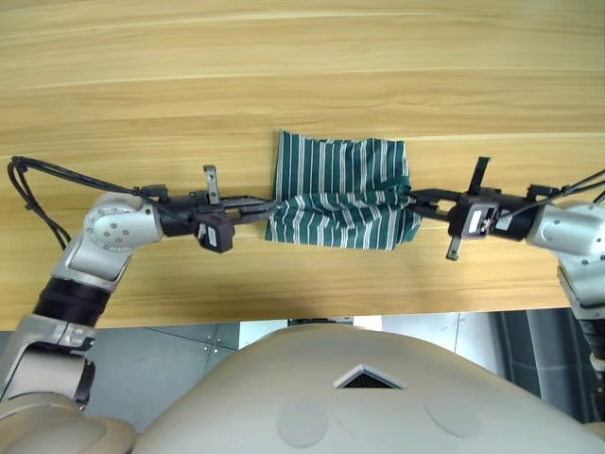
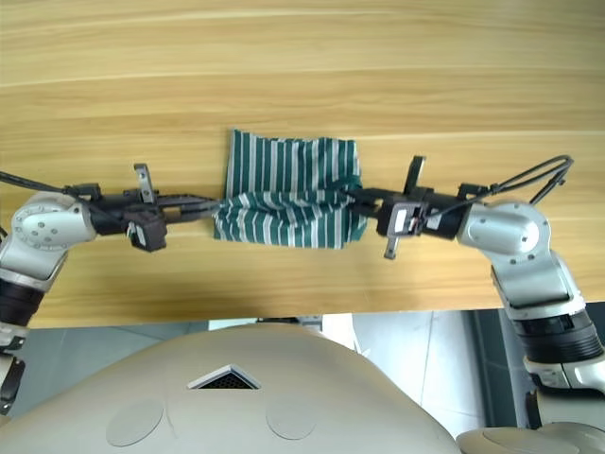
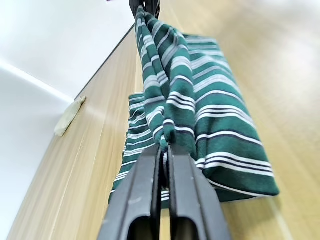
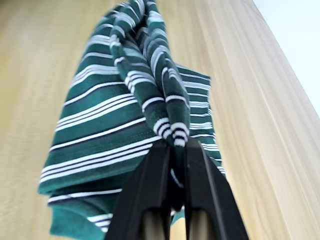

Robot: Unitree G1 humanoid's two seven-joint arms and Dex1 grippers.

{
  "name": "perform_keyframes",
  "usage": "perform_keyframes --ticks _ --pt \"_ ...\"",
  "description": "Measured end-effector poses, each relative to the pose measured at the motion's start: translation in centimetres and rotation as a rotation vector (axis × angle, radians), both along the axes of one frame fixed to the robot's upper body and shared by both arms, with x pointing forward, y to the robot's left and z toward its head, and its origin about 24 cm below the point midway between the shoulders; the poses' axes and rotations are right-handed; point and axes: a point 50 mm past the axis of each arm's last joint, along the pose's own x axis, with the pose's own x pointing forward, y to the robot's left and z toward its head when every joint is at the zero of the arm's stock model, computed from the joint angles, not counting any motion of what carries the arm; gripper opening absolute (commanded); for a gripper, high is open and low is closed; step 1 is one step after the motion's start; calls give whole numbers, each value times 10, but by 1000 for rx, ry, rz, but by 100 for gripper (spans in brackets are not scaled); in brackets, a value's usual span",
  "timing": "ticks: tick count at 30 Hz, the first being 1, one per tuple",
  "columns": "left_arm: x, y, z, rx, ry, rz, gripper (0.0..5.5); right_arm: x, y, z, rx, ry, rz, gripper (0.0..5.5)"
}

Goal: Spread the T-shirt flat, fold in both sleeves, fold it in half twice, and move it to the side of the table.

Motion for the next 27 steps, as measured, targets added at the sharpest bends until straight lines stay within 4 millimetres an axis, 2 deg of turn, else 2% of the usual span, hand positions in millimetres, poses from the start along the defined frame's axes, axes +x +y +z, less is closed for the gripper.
perform_keyframes --ticks 6,14,21,25,27 --pt "47 -7 -8 14 1 176 3 38 1 -16 -59 -11 -174 12" --pt "104 -21 -19 -16 4 393 3 75 8 -37 -149 -36 -290 12" --pt "101 -32 -14 -70 -69 301 3 80 10 -43 -142 -25 -320 12" --pt "93 -29 -14 -82 -80 243 3 77 12 -40 -130 -37 -304 12" --pt "88 -28 -9 -106 -87 200 3 69 15 -36 -109 -53 -262 12"
